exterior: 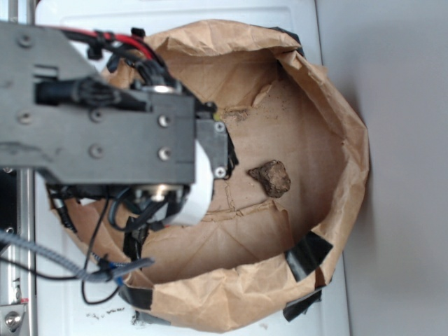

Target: Grab the plastic pickle.

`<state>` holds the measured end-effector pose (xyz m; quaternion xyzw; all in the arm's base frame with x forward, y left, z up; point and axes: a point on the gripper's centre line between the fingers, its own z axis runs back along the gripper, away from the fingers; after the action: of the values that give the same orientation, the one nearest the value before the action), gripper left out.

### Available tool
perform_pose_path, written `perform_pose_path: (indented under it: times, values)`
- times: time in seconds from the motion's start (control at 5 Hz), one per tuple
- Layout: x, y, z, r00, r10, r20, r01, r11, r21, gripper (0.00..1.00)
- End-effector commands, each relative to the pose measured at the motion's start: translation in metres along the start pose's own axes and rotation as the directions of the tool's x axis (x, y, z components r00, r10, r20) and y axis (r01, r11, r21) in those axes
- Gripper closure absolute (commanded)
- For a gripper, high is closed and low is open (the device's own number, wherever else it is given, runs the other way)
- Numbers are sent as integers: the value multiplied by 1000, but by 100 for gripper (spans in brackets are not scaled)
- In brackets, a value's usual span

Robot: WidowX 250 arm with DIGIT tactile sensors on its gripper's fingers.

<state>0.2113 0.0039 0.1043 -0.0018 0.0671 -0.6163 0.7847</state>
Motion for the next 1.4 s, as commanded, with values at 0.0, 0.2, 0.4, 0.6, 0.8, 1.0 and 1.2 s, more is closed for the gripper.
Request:
perform_pose_path:
  times: [0.0,0.2,0.4,0.6,0.8,1.0,1.2]
  values:
    - [-4,20,-12,996,-68,49,69,997,-18,0]
    - [2,32,-16,996,-54,74,56,998,-27,0]
    - [7,46,-2,993,-20,112,24,999,-31,0]
    - [11,54,4,990,-5,142,6,1000,-9,0]
    - [13,44,-13,990,-34,140,30,999,29,0]
    - [14,25,-27,990,-92,106,88,995,38,0]
    - [8,9,-30,985,-139,101,138,990,17,0]
